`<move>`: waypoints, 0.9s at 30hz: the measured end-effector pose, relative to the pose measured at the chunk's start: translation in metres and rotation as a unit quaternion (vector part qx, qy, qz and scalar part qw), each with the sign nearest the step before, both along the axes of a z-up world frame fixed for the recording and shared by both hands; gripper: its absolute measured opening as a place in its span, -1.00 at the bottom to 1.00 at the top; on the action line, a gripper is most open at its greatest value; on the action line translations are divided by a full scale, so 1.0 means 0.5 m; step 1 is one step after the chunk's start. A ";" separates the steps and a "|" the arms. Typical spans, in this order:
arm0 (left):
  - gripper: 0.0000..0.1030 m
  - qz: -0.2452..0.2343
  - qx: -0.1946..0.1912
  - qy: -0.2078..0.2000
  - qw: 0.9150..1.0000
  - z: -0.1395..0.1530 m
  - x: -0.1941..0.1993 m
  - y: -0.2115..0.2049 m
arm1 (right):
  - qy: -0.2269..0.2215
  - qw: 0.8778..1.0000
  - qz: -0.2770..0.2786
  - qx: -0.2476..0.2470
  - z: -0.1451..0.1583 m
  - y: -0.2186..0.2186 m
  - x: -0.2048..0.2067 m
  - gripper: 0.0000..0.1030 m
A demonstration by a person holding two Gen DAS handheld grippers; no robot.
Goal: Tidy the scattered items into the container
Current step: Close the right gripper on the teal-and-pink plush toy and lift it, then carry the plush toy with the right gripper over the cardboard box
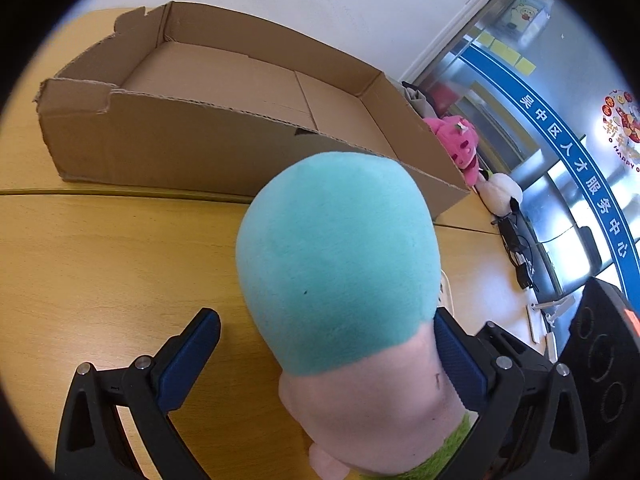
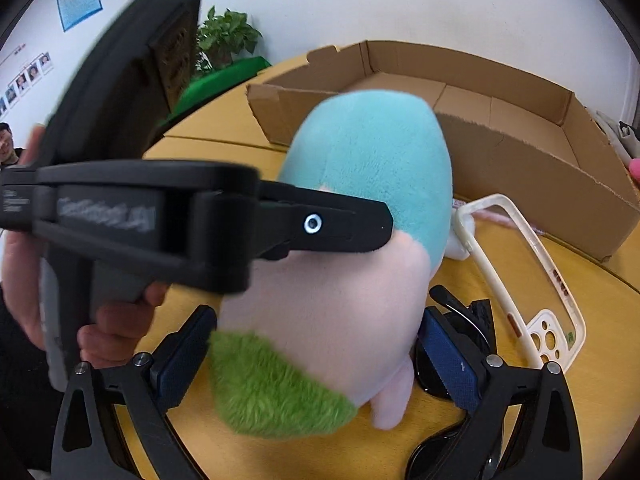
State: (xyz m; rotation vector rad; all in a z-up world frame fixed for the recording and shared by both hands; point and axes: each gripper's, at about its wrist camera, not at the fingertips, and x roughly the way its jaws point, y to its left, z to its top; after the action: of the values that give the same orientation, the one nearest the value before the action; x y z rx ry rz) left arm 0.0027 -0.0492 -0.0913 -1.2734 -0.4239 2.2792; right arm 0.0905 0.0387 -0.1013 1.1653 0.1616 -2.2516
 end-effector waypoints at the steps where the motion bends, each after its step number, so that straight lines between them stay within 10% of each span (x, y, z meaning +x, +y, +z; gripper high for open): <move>1: 0.99 -0.004 -0.002 0.001 1.000 0.001 0.002 0.004 | -0.004 1.000 -0.004 0.000 -0.006 0.001 -0.004 0.91; 17: 0.63 -0.037 0.041 -0.005 0.998 0.004 0.014 0.020 | 0.002 0.999 -0.024 -0.032 -0.018 0.021 -0.005 0.53; 27: 0.57 -0.043 0.024 0.064 0.997 0.126 0.037 0.025 | 0.080 0.996 -0.018 -0.044 0.084 0.018 0.019 0.50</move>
State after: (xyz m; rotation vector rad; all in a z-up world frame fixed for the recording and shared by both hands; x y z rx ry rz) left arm 0.0213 -0.0365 -0.0282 -1.0926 -0.3695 2.2495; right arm 0.0998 0.0476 -0.0591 0.9485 0.1046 -2.3592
